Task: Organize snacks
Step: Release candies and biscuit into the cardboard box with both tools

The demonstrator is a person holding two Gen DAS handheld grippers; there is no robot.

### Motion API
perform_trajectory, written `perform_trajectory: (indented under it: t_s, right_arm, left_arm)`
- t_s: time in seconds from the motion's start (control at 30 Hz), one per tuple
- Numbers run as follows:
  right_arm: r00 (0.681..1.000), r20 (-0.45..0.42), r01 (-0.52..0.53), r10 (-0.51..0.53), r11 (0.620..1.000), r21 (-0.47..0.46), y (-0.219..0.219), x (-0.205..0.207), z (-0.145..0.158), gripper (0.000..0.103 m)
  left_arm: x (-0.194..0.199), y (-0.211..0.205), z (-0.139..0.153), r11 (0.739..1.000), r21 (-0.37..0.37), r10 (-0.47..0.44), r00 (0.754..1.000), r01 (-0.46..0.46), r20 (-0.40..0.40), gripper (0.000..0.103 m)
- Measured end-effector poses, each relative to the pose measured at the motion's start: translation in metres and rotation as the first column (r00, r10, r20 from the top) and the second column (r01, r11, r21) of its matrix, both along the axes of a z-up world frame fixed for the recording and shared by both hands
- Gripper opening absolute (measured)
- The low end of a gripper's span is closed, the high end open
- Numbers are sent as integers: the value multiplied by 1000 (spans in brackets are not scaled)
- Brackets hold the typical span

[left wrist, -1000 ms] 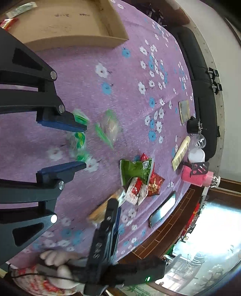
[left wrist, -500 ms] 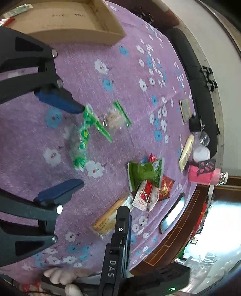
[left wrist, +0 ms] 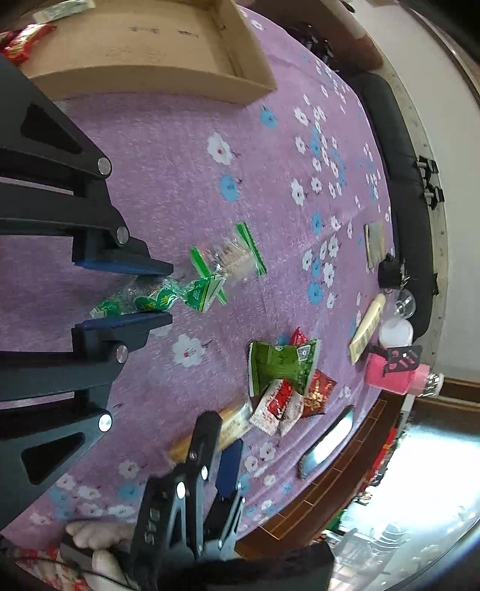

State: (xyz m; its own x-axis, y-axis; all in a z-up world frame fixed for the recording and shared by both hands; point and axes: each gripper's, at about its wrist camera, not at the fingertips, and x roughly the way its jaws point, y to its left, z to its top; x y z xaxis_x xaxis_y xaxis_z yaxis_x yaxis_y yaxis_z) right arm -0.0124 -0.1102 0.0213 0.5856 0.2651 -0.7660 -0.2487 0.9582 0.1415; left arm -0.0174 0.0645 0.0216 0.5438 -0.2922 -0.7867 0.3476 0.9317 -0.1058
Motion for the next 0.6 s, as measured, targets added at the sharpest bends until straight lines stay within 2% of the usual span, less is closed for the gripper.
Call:
perform_trajectory:
  t_s: [0.07, 0.17, 0.3, 0.43, 0.6]
  right_arm:
    - [1000, 6, 8, -7, 999, -36, 1, -2, 0, 35]
    - [999, -7, 32, -32, 999, -19, -4, -6, 1, 32]
    - [998, -31, 64, -62, 995, 72, -12, -16, 9, 32]
    - [1000, -15, 26, -24, 989, 145, 4, -31, 30, 32]
    - [994, -8, -103, 108, 972, 213, 61, -40, 55, 32]
  left_arm:
    - [-10, 9, 9, 999, -37, 15, 1000, -15, 12, 19]
    - [-30, 28, 26, 996, -78, 39, 998, -36, 41, 19]
    - [-53, 69, 51, 988, -127, 103, 991, -91, 84, 19]
    - [-71, 120, 62, 970, -148, 212, 971, -195, 110, 19]
    - [-89, 187, 53, 916, -203, 368, 926, -345, 84, 19]
